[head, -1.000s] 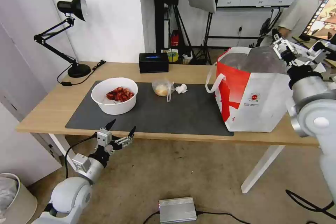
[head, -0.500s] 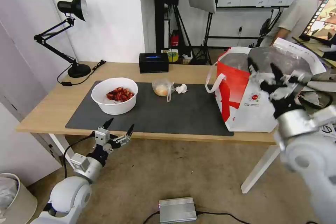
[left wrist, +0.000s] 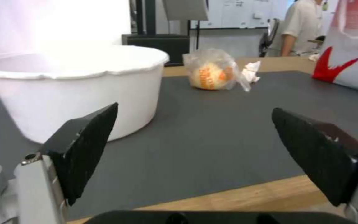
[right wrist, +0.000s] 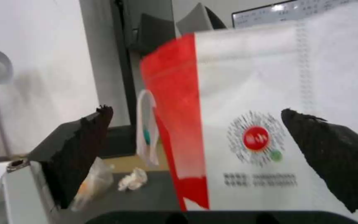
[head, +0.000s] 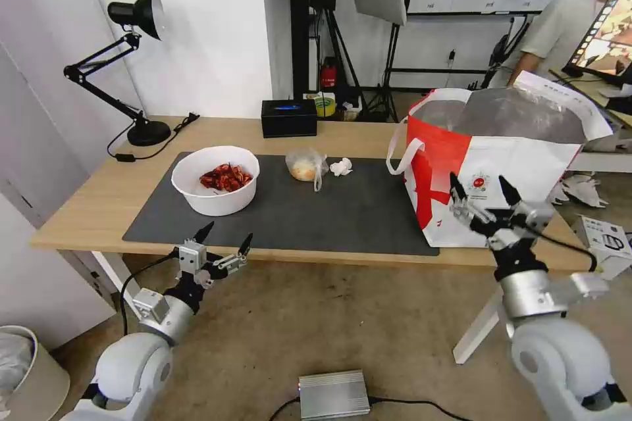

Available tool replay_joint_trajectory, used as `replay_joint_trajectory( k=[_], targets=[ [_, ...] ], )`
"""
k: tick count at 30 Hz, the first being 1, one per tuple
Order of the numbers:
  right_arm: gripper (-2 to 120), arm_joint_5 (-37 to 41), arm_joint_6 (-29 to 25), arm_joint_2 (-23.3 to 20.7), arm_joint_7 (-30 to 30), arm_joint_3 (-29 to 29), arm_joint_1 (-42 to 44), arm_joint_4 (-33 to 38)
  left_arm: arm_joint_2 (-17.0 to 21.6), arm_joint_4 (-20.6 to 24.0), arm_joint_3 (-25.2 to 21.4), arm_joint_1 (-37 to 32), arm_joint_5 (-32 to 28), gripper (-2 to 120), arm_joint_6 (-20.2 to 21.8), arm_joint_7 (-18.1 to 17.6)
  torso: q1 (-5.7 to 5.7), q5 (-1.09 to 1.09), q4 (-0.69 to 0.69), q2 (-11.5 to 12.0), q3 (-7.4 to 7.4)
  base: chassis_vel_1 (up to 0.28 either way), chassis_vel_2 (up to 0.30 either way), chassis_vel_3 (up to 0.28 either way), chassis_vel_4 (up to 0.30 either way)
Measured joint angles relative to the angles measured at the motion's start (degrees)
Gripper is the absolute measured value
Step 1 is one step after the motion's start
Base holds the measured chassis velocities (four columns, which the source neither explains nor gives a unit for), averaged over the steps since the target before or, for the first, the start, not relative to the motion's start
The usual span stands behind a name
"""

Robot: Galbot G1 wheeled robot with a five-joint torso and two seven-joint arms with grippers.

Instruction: Pick up the trash from the table and place it into the takeout bag.

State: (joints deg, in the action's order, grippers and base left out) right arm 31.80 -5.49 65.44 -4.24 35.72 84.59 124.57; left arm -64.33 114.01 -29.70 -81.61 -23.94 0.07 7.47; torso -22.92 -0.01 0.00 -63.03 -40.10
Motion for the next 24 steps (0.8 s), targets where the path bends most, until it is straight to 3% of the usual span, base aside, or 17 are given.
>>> replay_joint_trajectory(
  k=[12, 24],
  targets=[
    [100, -6.03, -2.94, 5.06, 0.9, -1.61, 2.43, -5.51, -1.5, 0.67, -0.99, -0.48, 0.87, 100, 2.15, -2.74, 0.0, 0.01, 0.0, 0.0, -0.01, 0.0, 0.0, 0.0, 0.0],
    [100, -9.25, -1.78, 6.77, 2.16, -2.92, 3.0, -7.16, -1.44, 0.32, -1.79, -0.97, 0.57, 100, 2.17, -1.5, 0.0, 0.01, 0.0, 0.0, -0.01, 0.0, 0.0, 0.0, 0.0]
  ],
)
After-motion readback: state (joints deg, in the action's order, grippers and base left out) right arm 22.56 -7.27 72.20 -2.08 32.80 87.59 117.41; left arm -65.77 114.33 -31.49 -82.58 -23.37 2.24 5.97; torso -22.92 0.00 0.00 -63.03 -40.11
